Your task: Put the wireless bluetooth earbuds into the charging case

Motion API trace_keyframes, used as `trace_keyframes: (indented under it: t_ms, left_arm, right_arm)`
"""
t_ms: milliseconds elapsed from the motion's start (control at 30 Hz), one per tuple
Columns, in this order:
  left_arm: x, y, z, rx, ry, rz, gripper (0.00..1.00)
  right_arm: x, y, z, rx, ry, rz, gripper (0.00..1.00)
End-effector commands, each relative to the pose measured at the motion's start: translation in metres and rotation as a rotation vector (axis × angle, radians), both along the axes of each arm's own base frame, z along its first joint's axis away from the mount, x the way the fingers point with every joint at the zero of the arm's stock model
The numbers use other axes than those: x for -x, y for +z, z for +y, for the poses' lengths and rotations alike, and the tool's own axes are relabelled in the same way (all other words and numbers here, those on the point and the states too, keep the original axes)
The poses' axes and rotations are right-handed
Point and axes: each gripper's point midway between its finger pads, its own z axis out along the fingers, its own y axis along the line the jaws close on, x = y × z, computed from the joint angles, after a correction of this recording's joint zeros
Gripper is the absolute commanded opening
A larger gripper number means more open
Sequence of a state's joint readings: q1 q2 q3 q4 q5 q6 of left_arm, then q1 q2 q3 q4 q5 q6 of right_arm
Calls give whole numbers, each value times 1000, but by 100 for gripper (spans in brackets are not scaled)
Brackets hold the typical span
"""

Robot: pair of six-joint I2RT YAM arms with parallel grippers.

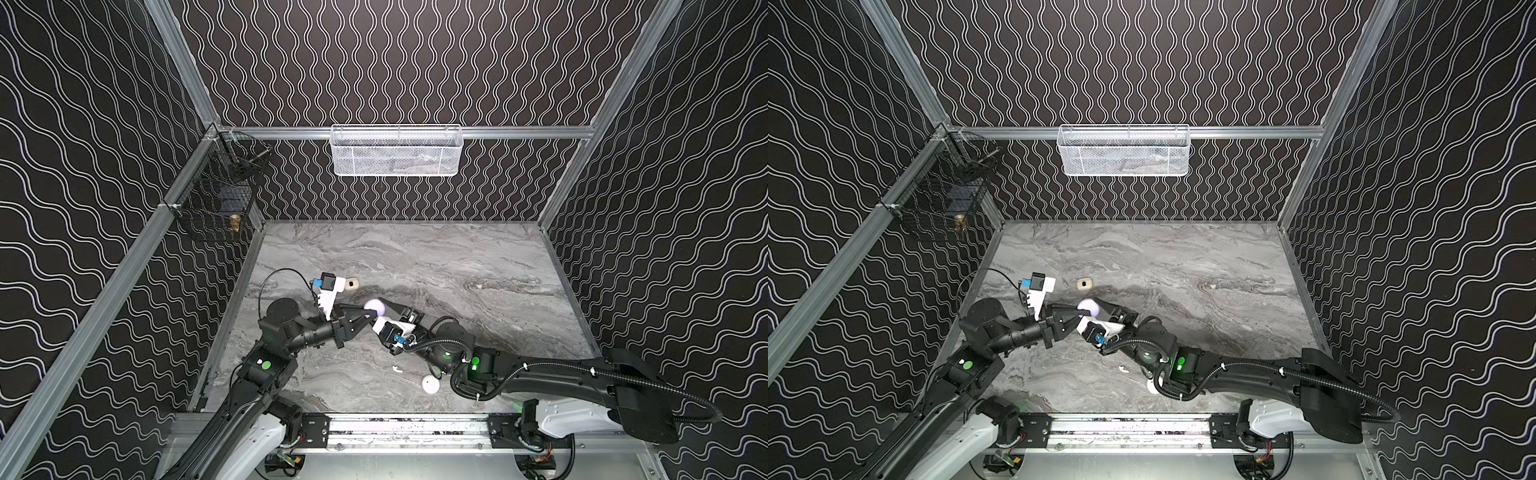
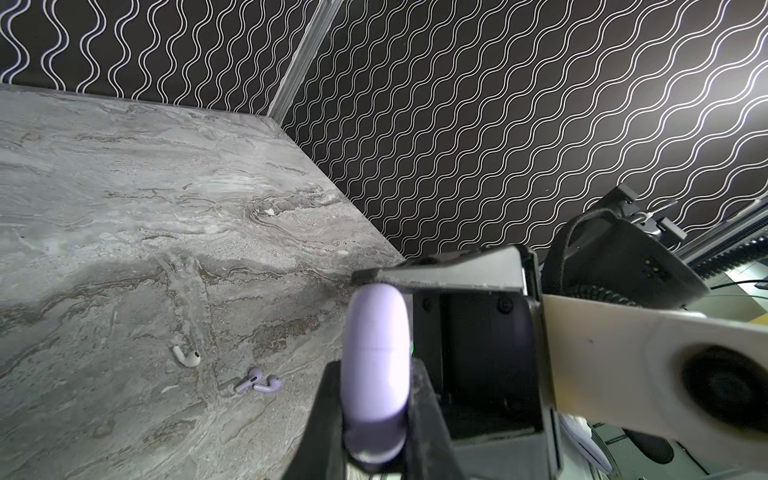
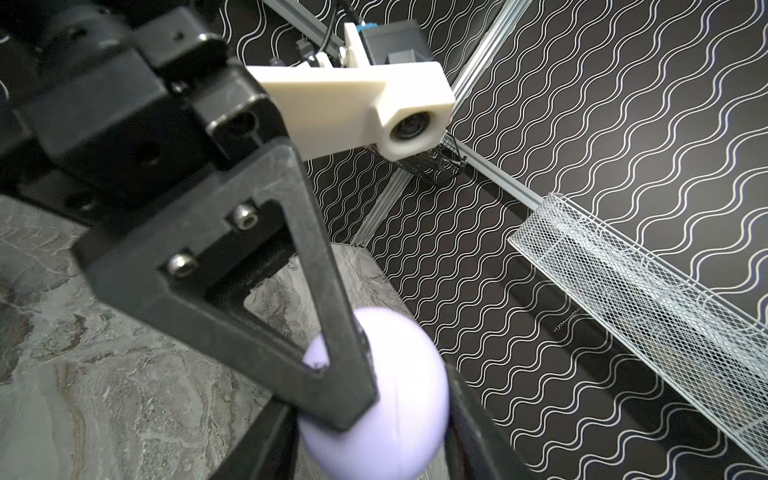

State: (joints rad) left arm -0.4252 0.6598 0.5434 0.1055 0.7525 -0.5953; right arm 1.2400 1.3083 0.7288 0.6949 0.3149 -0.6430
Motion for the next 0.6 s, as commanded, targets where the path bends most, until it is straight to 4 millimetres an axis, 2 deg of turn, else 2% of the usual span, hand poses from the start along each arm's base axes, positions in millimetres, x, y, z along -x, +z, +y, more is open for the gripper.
trace_keyframes:
  t_ms: [0,67,167,267,367,433,567]
  left_arm:
    - [-5,3,-1,15,12,-91,7]
    - [-10,0,1,21,40,-162,5]
    - [-14,-5,3,-3,67,-292,0]
    - [-1,-5,4,-5,37,-469,0]
    - [14,-6,10,-7,41,-591,0]
    - [24,-5,12,-6,31,-639,0]
    - [35,-3,14,14,16,-674,0]
  right_arm:
    - [9,17,-4,-89,41,15,75]
    - [14,17,-12,-111,59,58,83]
    - [27,19,-29,-168,102,127,87]
    - [37,21,-48,-232,133,181,86]
    - [37,20,-62,-304,122,222,82]
    - [36,18,-63,-311,117,235,79]
    - [36,11,-49,-269,134,264,72]
